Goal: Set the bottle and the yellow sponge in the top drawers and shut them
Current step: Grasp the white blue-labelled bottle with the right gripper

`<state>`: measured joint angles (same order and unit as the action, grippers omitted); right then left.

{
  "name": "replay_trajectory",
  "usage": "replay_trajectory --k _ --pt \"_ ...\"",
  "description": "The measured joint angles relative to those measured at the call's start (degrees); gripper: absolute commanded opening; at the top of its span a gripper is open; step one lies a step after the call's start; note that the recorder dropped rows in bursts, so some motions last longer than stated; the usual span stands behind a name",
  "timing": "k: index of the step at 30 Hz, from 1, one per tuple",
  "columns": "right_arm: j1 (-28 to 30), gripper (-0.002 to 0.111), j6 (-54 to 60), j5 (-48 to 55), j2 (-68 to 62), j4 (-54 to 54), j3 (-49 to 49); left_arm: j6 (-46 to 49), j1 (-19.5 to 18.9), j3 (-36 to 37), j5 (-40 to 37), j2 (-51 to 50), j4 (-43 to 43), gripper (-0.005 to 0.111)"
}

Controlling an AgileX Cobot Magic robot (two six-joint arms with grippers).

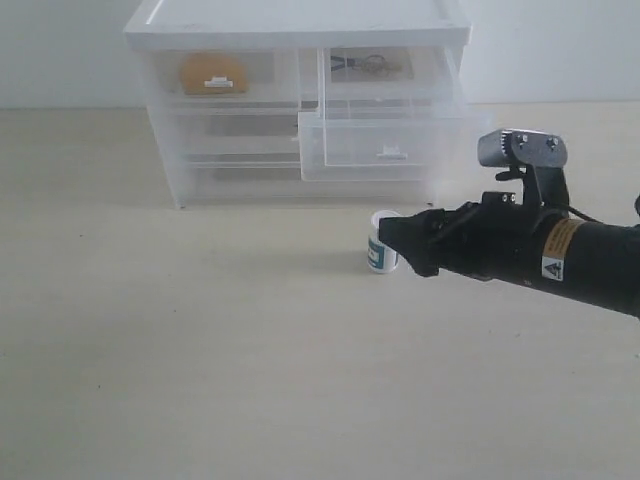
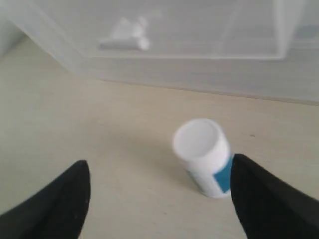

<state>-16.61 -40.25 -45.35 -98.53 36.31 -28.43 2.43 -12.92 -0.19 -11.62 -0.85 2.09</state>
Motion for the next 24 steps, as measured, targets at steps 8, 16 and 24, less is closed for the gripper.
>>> replay_trajectory --k 8,16,24 --pt "0.0 0.072 14.9 -3.0 -11.1 -1.4 -4.0 0.0 0.0 0.0 0.0 0.0 0.0 0.004" --pt "0.0 0.015 24.1 -4.2 -17.4 2.0 -9.2 0.0 0.0 0.0 0.0 0.0 0.0 0.004" --pt "0.0 0.000 18.2 -3.7 -13.8 16.9 -7.2 0.0 0.0 0.0 0.0 0.0 0.0 0.004"
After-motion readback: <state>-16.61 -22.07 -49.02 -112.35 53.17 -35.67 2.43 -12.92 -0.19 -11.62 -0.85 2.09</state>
